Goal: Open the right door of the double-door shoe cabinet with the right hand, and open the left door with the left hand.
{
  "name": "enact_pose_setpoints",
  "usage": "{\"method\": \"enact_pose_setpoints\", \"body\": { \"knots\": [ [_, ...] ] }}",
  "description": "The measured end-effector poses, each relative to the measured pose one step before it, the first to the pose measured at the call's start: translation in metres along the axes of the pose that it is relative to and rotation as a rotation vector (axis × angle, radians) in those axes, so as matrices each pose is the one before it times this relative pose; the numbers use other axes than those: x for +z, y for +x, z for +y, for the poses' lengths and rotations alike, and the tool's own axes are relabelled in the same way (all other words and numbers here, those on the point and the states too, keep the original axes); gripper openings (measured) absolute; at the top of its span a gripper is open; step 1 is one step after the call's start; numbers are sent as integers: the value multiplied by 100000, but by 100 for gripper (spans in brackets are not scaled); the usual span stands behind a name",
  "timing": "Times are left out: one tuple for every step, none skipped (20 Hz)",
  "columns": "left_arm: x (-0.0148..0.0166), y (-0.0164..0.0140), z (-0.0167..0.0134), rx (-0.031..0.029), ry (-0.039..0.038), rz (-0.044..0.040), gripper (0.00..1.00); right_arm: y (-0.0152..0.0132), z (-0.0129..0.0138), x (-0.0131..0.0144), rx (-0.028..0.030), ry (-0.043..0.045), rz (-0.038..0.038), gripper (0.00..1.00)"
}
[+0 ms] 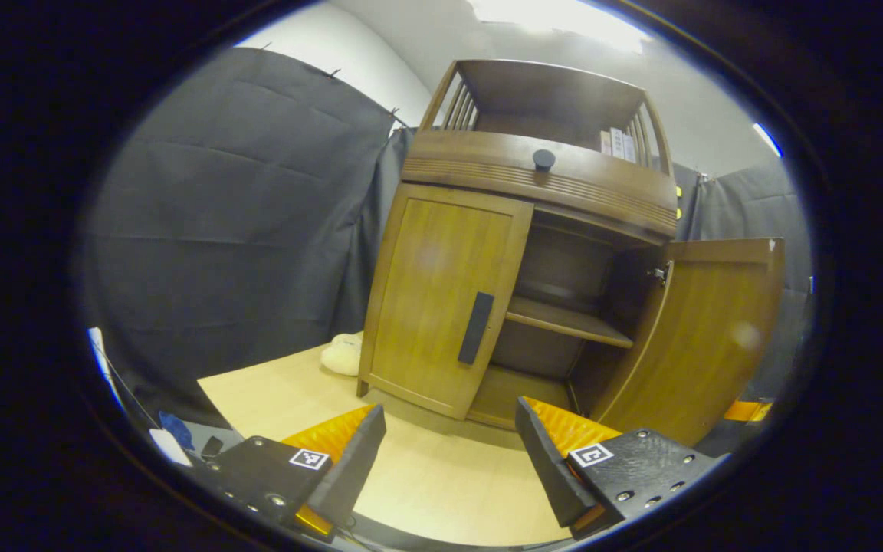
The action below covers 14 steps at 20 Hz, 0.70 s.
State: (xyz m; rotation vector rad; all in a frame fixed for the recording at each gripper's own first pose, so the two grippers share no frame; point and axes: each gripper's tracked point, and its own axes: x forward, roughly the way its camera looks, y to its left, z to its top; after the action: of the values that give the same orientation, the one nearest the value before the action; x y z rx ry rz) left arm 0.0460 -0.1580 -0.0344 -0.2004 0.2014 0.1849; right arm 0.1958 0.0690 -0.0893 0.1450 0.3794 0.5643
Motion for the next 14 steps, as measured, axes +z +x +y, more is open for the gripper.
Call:
{"method": "enact_pose_setpoints", "body": {
  "knots": [
    [371,632,-174,-596,1330,-620,97,-1061,-925,-1052,-2590,-851,1605,5],
    [216,660,-91,-635,1438,-767,100,-919,-928,-835,-2748,342,1287,6],
    [332,809,-80,-796,1515,-858,100,-802,-918,-688,-3261,580,1025,3],
    [220,1015,-175,-1131,1481,-888,100,-801,-1012,-536,-3563,522,304,5],
    [367,1192,-219,-1429,1193,-644,100,-653,-1107,-299,-4292,208,-96,5],
    [305,1306,-281,-1975,712,-386,100,-648,-989,27,-4923,607,-1041,4],
    [335,1268,-224,-2197,222,-337,100,-528,-777,142,-4545,1414,-1994,3],
    [208,1554,-201,-2243,59,-180,100,-432,-334,314,-3971,1970,-1744,2],
    [234,1263,-14,-1766,503,348,100,-296,-8,-106,-3325,2013,-1050,1],
    [73,1394,-54,-1774,1485,249,100,-477,153,345,-3276,1381,-2273,1],
    [240,1557,-56,-1797,2432,-65,100,-477,283,650,-3203,356,-3543,0],
    [284,1645,48,-1875,3220,-448,100,-351,211,653,-3635,-679,-3358,1],
    [-61,1671,257,-872,3585,750,100,-130,383,160,-3257,-803,-1426,1],
    [-182,1394,689,733,2539,1634,100,-219,650,66,-2453,-342,-132,5]
  ]
}}
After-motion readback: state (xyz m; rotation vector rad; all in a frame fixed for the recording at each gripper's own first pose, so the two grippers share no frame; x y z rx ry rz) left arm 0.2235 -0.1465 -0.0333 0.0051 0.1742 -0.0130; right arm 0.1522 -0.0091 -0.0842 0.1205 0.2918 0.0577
